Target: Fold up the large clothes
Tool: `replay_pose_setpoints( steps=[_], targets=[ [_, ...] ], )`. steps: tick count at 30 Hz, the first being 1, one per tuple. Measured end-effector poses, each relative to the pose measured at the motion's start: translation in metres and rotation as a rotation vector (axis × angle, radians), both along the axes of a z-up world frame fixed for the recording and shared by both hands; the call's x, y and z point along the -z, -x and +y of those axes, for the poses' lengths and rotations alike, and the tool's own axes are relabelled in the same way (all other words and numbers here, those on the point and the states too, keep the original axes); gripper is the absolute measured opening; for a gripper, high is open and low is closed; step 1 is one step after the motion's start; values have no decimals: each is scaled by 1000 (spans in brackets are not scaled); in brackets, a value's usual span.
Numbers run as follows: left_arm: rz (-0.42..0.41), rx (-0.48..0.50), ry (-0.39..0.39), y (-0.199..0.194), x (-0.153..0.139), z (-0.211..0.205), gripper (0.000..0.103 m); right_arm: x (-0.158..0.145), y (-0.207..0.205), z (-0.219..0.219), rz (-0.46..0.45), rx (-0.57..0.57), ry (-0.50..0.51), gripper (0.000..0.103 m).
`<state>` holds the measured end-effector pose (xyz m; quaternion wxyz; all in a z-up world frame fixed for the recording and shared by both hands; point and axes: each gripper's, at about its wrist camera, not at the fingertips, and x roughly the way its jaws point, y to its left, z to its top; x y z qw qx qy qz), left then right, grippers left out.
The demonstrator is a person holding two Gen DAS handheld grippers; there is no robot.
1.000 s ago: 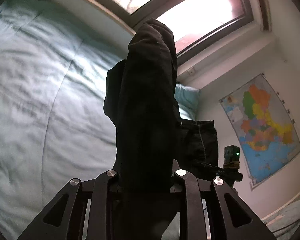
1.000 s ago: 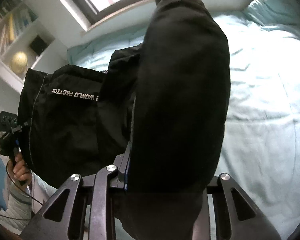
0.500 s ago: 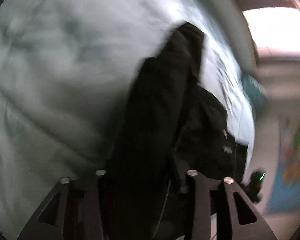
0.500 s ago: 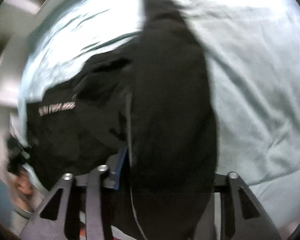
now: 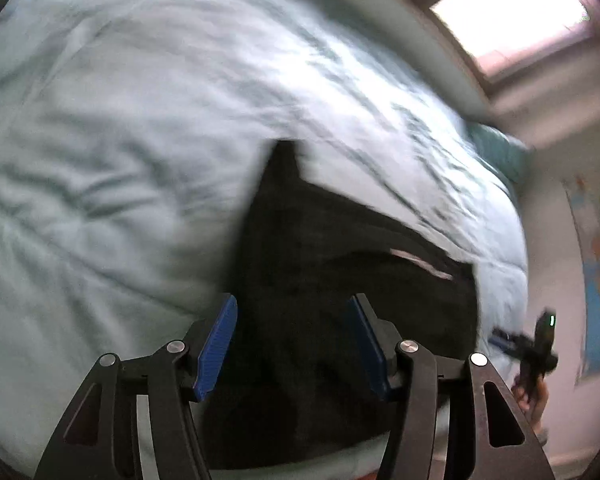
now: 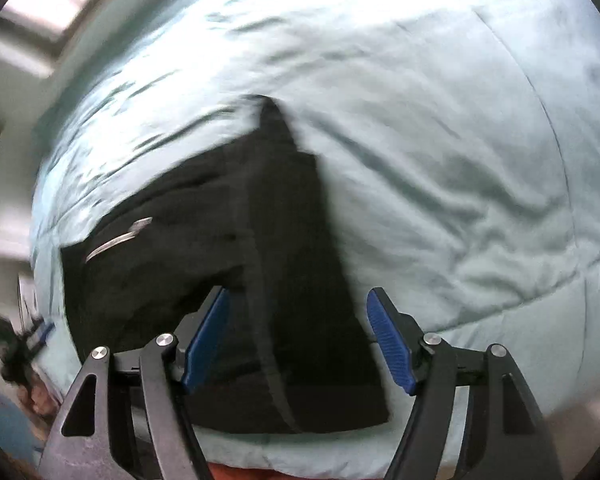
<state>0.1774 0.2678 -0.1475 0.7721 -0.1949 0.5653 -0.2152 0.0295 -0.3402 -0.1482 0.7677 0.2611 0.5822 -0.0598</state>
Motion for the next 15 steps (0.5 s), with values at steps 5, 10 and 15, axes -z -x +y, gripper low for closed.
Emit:
replay_pose_setpoints(
  steps=[5, 10, 15],
  targets=[
    [24, 178, -75, 12, 19, -95, 60, 5, -38, 105, -13, -152, 30, 79],
    [43, 335, -213, 31, 79, -161, 60, 74, -52, 145, 152, -191, 89, 80],
    [31, 296, -281, 30, 76, -172, 60, 74, -55, 161, 168, -236, 161, 82]
  ],
)
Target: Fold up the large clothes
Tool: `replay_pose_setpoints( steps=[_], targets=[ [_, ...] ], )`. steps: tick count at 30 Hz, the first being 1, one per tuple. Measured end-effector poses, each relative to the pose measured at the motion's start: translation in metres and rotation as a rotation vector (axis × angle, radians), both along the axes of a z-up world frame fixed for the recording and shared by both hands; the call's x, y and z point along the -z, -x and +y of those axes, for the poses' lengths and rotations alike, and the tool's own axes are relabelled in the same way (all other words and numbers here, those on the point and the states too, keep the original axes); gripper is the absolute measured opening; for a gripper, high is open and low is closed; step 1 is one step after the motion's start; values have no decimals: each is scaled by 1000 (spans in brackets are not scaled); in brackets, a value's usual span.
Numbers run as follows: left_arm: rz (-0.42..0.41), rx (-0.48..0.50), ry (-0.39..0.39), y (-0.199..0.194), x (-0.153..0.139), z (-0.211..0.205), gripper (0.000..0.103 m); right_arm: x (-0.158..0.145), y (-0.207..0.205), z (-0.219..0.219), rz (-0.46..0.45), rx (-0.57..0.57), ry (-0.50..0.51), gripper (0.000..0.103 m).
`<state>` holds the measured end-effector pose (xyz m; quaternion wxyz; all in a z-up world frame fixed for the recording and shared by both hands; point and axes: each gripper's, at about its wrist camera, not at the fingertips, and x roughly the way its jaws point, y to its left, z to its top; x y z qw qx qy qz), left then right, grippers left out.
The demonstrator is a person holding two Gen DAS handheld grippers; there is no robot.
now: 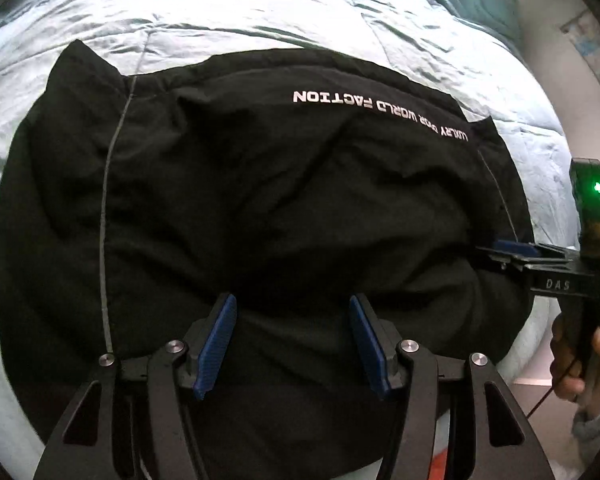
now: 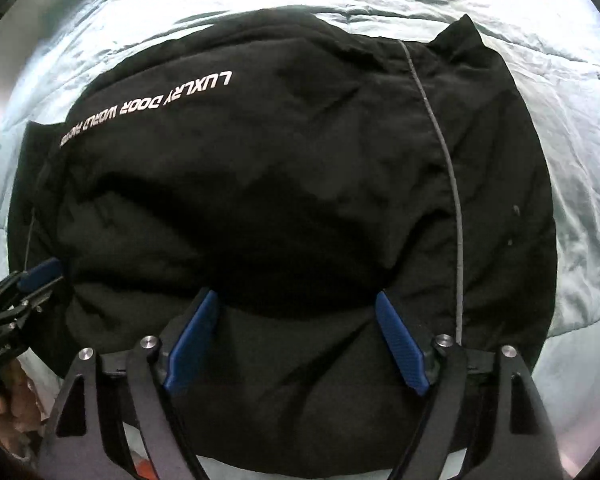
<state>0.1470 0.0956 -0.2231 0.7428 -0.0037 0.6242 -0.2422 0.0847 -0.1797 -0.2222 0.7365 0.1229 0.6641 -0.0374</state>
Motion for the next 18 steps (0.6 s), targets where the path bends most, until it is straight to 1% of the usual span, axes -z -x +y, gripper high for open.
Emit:
replay_pose_setpoints(
  steps=[3, 4, 5, 7, 8, 9, 12, 13, 14, 15, 17, 18],
  targets=[
    [-44, -26, -70, 1, -20, -1, 60, -11, 1, -1, 24, 29, -9, 82],
    [-77, -30, -92, 2, -29, -2, 60, -17, 2, -1, 24, 34, -17, 82],
    [-113, -35, -98, 5, -41, 4, 60, -26, 4, 2, 15, 34, -26, 82],
    [-162, -56, -96, 5, -63, 3, 60, -47, 9, 7, -9, 26, -9, 82],
    [-205, -70, -101, 7, -81, 4, 60, -60, 12, 10, -28, 18, 7, 83],
    [-238, -80, -105, 8, -95, 4, 60, -67, 13, 11, -41, 14, 16, 82],
    [-339, -108, -99, 13, -138, 1, 60, -103, 18, 17, -111, 6, 35, 83],
    [-375, -118, -94, 15, -156, 0, 60, -120, 20, 21, -141, 2, 47, 83],
    [-396, -124, -88, 13, -167, -4, 60, -129, 23, 19, -155, -1, 55, 82],
    [-423, -131, -79, 15, -182, -3, 60, -146, 25, 22, -181, -2, 70, 82],
    [-471, -140, -68, 22, -209, 2, 60, -168, 24, 30, -222, -7, 78, 82],
    [-485, -143, -69, 25, -218, 0, 60, -177, 21, 36, -242, -8, 87, 82]
  ],
)
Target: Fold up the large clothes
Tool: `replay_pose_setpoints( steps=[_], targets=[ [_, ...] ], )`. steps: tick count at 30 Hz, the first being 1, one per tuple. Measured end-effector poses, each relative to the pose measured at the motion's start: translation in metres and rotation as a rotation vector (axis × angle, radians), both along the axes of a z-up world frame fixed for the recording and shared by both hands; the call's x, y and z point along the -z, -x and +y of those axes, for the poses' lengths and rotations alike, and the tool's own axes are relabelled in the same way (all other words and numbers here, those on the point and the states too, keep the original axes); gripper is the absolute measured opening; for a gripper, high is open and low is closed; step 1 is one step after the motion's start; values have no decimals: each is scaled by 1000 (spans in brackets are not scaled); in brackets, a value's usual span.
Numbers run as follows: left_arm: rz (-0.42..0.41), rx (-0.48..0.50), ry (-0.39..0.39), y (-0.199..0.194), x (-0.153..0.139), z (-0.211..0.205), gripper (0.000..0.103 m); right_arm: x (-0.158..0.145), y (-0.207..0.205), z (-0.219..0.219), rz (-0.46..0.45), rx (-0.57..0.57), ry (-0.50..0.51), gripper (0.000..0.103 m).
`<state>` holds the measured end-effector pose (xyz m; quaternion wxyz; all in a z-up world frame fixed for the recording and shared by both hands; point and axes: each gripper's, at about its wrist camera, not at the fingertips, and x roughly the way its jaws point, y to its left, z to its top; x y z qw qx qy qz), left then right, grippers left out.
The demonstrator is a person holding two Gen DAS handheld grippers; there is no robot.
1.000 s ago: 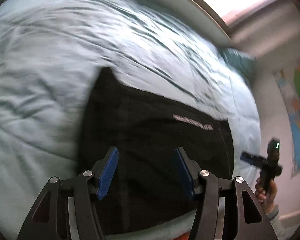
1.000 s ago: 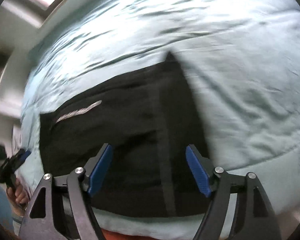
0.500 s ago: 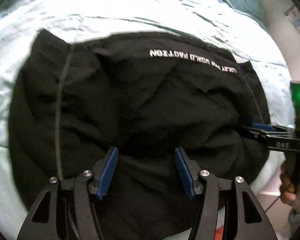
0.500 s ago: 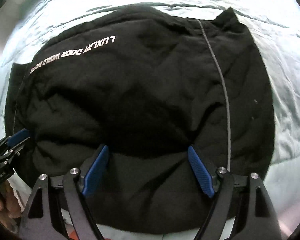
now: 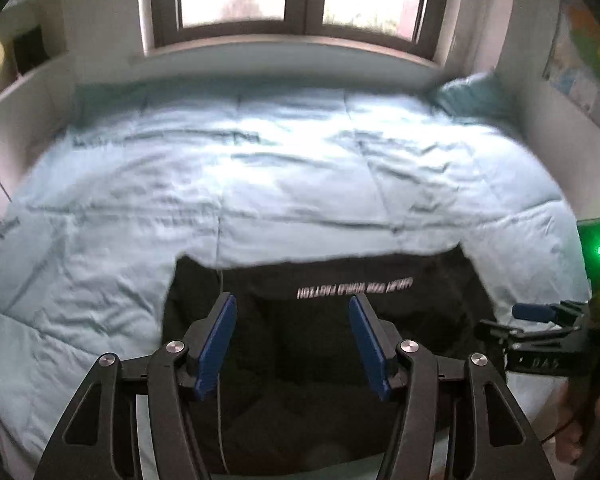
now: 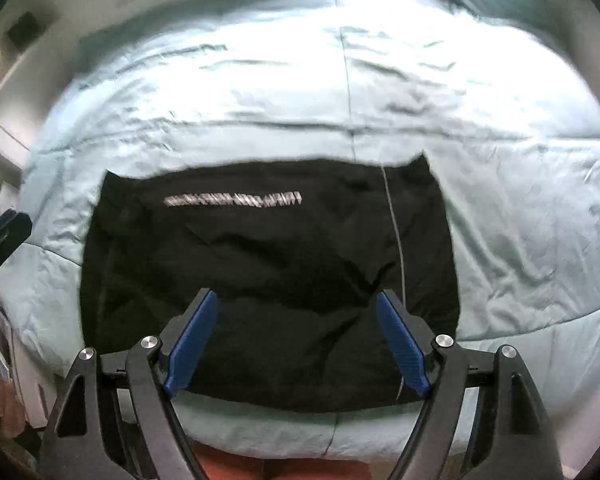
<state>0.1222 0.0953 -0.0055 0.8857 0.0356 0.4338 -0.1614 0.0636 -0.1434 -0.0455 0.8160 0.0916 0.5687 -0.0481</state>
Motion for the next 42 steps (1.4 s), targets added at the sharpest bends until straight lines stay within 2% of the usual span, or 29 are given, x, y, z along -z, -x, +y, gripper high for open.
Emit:
replay_pose_setpoints(
  steps=[6, 9, 13, 16, 18, 28, 42],
  targets=[
    [-64, -2, -55, 19, -47, -11, 61, -58, 10, 13, -90, -2, 78, 83],
    [-86, -21, -73, 31, -63, -15, 62, -75, 16, 19, -120, 8, 104, 83],
    [-117, -67, -114, 47, -73, -17, 62, -92, 25, 23, -146, 30, 83, 83],
    [-127, -73, -126, 55, -76, -20, 62, -97, 28, 28, -157, 33, 127, 83],
    [-115, -64, -100, 60, -76, -21, 62, -98, 28, 29, -162, 34, 147, 83],
    [-72, -82, -117, 55, -61, -23, 62, -86, 27, 28, -129, 28, 124, 83],
    [-19, -136, -98, 45, -54, -8, 63, -80, 15, 33, -110, 1, 104, 83]
  ],
)
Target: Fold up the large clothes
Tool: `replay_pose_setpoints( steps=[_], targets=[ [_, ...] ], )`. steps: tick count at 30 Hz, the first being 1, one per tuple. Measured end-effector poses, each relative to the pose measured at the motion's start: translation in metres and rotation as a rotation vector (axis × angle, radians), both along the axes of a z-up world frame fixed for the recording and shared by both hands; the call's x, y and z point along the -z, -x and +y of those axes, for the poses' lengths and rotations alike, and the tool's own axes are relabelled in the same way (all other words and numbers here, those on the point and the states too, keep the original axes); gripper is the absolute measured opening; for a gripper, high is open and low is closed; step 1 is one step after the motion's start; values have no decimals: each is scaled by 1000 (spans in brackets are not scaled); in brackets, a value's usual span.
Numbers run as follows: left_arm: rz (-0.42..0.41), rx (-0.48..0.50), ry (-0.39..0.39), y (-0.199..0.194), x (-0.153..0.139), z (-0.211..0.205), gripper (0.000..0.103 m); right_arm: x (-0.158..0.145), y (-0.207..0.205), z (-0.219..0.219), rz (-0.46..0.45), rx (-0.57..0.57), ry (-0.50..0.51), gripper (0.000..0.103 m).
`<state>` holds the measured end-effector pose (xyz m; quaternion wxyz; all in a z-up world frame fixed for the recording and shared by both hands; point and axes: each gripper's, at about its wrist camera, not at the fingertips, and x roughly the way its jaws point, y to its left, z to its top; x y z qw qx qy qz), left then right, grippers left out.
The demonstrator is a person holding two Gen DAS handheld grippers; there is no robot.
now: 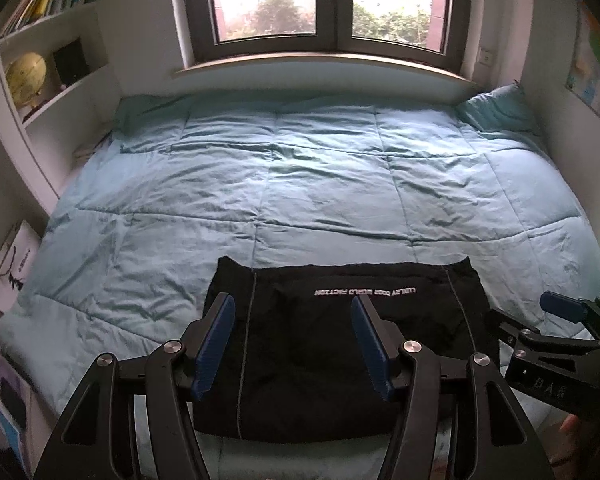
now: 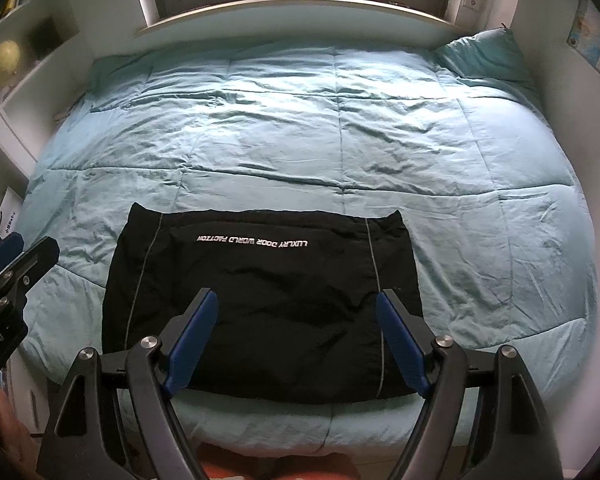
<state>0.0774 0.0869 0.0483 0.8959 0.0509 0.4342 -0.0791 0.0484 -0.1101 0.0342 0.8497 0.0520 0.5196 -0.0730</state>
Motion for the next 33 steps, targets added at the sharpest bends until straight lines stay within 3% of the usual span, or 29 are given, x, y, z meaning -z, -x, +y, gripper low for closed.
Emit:
replay_pose_setpoints(
  steps=[33],
  targets=[
    [42, -10, -14, -21, 12, 4, 63, 7, -19, 5, 27, -21, -17, 83]
  ],
)
